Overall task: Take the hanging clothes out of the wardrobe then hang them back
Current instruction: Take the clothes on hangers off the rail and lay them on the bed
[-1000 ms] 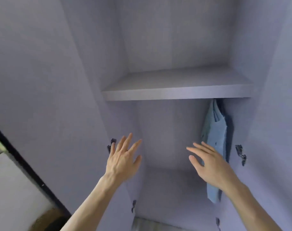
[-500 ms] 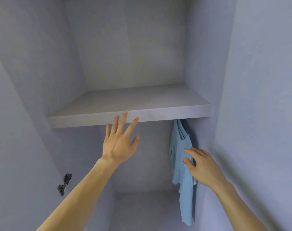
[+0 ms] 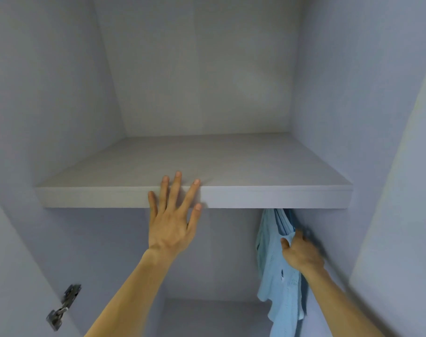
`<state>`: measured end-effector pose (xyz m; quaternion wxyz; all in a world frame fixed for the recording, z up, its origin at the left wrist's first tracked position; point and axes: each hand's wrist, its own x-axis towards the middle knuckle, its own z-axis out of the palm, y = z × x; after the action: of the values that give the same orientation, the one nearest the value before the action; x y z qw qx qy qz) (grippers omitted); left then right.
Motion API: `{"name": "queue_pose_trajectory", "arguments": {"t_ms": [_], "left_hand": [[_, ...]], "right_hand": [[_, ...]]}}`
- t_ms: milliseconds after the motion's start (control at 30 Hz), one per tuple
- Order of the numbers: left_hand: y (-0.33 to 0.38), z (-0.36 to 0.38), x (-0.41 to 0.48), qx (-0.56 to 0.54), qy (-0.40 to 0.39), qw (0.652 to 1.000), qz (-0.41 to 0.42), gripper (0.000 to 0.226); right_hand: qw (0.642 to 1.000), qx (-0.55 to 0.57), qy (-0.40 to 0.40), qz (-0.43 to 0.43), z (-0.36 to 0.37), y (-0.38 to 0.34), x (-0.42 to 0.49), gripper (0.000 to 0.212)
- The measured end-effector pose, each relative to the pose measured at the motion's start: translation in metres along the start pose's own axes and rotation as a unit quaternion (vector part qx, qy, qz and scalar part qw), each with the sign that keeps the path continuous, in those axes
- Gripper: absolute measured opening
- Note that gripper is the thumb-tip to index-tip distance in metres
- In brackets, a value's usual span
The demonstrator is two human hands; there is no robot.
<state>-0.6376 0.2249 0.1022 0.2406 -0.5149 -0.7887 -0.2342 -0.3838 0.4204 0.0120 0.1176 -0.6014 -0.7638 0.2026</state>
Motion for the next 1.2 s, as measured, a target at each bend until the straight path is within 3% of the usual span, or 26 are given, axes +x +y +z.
{"name": "queue_pose_trajectory", "arguments": {"t_ms": [100,233,633,1000,1100,1200], "left_hand": [[-0.001,0.01,0.002,-0.001,0.022,1.0,-0.003,0.057],[-0.005,0.018,0.004,0.001,0.042,0.999,0.002,0.059],[-0.005,0.021,0.003,0.031,0.05,0.998,0.004,0.061],[0.011,-0.012,-0.007,0.012,-0.033,0.999,-0.027,0.066],[0.015,-0.027,-0.032,-0.04,-0.079,0.995,-0.033,0.075],[0.004,-0.03,-0.075,-0.117,-0.168,0.973,-0.106,0.061]], "right_hand": [[0.999,-0.023,0.022,0.002,0.014,0.001,0.02,0.044],[0.999,-0.032,0.036,-0.008,0.022,-0.003,0.032,0.041],[0.983,0.122,0.119,-0.063,0.009,-0.023,0.021,0.028],[0.977,0.142,0.071,-0.142,0.027,-0.032,-0.061,0.019],[0.977,0.141,0.047,-0.156,0.052,-0.026,-0.097,0.021],[0.974,0.14,0.018,-0.175,0.076,-0.023,-0.138,0.022]]}}
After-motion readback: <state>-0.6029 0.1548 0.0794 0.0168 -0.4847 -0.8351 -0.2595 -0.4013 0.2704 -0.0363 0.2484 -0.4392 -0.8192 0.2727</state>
